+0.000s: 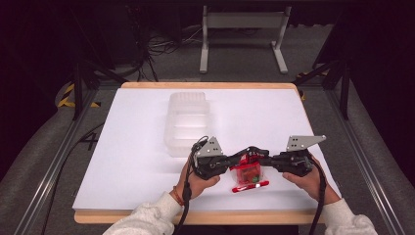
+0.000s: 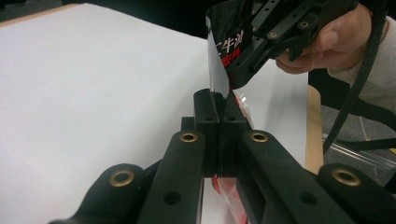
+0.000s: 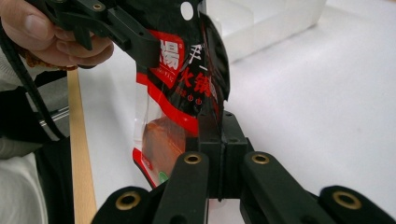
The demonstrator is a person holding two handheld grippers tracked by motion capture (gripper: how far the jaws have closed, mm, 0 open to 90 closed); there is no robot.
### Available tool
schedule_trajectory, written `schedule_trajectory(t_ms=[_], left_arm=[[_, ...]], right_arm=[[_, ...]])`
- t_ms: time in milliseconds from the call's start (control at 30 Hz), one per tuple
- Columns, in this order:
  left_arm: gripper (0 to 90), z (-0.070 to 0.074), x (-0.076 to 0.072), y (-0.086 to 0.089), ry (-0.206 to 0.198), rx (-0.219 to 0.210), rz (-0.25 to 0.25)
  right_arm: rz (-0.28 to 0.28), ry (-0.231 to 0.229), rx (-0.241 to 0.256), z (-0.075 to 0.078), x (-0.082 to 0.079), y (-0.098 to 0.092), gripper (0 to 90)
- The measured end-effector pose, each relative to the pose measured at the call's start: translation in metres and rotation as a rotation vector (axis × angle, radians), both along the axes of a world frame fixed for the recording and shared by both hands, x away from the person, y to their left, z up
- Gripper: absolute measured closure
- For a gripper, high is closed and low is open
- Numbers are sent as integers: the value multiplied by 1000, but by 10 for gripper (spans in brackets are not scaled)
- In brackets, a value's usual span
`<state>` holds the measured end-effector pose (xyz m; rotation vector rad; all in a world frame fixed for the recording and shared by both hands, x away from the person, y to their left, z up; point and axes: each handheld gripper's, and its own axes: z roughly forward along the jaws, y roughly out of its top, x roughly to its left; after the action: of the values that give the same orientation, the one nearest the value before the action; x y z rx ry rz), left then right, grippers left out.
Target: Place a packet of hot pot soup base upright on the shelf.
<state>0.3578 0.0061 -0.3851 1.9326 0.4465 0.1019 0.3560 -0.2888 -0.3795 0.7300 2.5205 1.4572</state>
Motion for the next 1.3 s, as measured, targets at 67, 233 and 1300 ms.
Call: schedule_trajectory(t_ms=[67,233,1300], left_arm=[[893,4,1,4,-13,1,9],[889,14,5,13,-44,4,16],[899,69,44,82,-187,29,219]], right_arm=[[-5,-21,2,3,-2,3,900],[-23,-70,21,10,-7,12,900],[-115,-247,88,75,39,81,900]])
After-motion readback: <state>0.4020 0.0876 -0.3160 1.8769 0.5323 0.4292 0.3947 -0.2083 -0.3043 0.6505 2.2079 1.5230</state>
